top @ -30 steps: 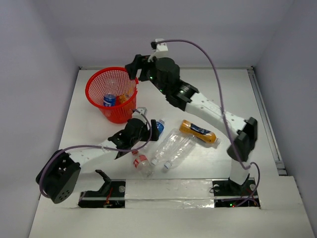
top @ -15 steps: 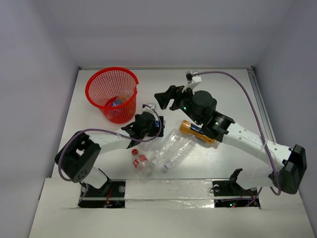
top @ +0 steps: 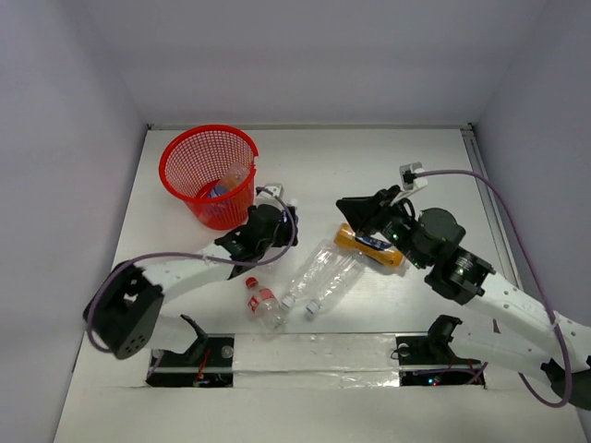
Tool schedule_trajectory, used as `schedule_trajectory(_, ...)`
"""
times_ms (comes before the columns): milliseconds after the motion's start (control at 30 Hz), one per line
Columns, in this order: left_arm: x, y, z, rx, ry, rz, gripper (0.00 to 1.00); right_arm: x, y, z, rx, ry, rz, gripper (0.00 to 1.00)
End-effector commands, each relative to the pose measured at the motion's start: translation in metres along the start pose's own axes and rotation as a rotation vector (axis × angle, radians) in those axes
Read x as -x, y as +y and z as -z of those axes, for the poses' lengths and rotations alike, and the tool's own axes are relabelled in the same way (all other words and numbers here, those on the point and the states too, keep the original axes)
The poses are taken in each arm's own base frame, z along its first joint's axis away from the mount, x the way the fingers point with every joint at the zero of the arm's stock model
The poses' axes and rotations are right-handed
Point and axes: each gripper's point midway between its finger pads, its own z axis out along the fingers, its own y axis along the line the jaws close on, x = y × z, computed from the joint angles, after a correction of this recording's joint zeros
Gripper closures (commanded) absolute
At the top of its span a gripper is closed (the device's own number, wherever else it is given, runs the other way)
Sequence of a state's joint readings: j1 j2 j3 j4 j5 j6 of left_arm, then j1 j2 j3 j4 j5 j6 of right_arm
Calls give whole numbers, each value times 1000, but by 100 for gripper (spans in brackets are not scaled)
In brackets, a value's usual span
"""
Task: Put the plastic bottles in the bin
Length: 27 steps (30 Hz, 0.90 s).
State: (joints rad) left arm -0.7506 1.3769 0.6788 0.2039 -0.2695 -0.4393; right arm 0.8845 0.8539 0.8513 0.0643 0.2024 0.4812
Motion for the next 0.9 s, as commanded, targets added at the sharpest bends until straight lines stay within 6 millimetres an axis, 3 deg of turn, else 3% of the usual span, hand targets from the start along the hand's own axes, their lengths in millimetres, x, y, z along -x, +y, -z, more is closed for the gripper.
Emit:
schedule_trajectory(0, 55, -22, 38, -101, -159, 75, 50, -20, -3, 11, 26, 76, 50, 77)
schedule_trajectory(200, 139, -30, 123, -203, -398, 168, 53, -58, 11, 16, 166, 212, 90, 78)
schedule_trajectory(233, 160, -30, 145, -219, -464, 196, 53, -69, 10, 14, 180, 247, 99, 77)
schedule_trajectory(300, 182, -17, 162, -170, -553, 236, 52, -85, 22, 13, 247, 309, 97, 71)
schedule_trajectory(333, 192, -12, 171, -148, -591, 245, 52, -103, 24, 7, 262, 361, 106, 68)
schedule_trajectory(400, 217, -5, 188, -106, -662, 268, 52, -118, 45, 2, 316, 414, 124, 53)
schedule_trajectory(433, 225, 0, 186, -67, -675, 252, 52, -130, 48, -2, 319, 452, 146, 47)
schedule_trajectory(467, 242, 0, 196, -53, -717, 267, 52, -155, 46, -11, 298, 517, 167, 31)
schedule_trajectory(533, 259, 10, 187, 9, -728, 256, 52, -175, 59, -17, 302, 586, 203, 19)
schedule_trajectory(567, 275, 10, 193, 7, -749, 262, 52, -200, 52, -24, 261, 644, 226, 12)
schedule_trajectory(600, 282, 14, 190, 20, -752, 266, 52, -211, 59, -24, 267, 668, 241, 9)
schedule_trajectory(767, 322, 63, 171, 110, -795, 328, 52, -250, 70, -27, 256, 768, 277, 1)
schedule_trajectory(867, 328, 84, 151, 178, -783, 337, 51, -279, 78, -19, 283, 848, 296, 0)
